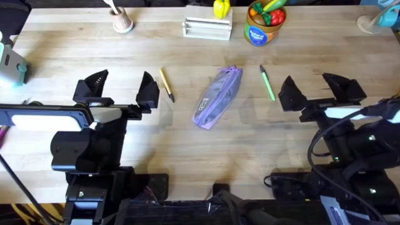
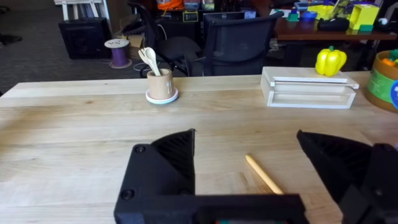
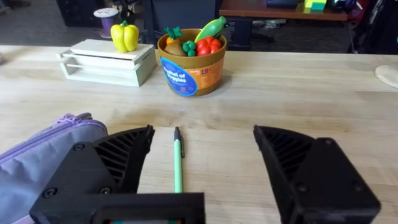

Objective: Unzip the bag, pick up the pens from the table one at a time and place them inside, then zip the bag closed.

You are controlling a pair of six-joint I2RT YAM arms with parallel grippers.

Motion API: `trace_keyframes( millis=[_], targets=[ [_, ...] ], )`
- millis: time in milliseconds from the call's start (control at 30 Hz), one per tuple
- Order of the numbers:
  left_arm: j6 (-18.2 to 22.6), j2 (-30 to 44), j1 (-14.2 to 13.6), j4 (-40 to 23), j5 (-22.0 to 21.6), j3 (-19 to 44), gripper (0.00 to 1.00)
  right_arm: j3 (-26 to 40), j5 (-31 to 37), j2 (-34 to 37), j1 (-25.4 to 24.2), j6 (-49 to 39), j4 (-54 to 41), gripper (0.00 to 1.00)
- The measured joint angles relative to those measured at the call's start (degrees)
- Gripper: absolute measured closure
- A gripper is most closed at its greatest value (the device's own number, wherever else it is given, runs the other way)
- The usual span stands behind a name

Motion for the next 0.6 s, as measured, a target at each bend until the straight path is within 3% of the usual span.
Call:
trace_keyframes(
  millis=[467,600],
  targets=[
    [0.28,0.00,0.00,-0.04,-0.07,0.00,0.007,0.17,0.39,0.00,0.00,0.02,-0.96,0.005],
    [0.53,0.00,0.00,-3.12,-0.22,0.47,0.009,2.76,-0.03,0.09,0.02,0.00,-6.51,0.005]
  ],
)
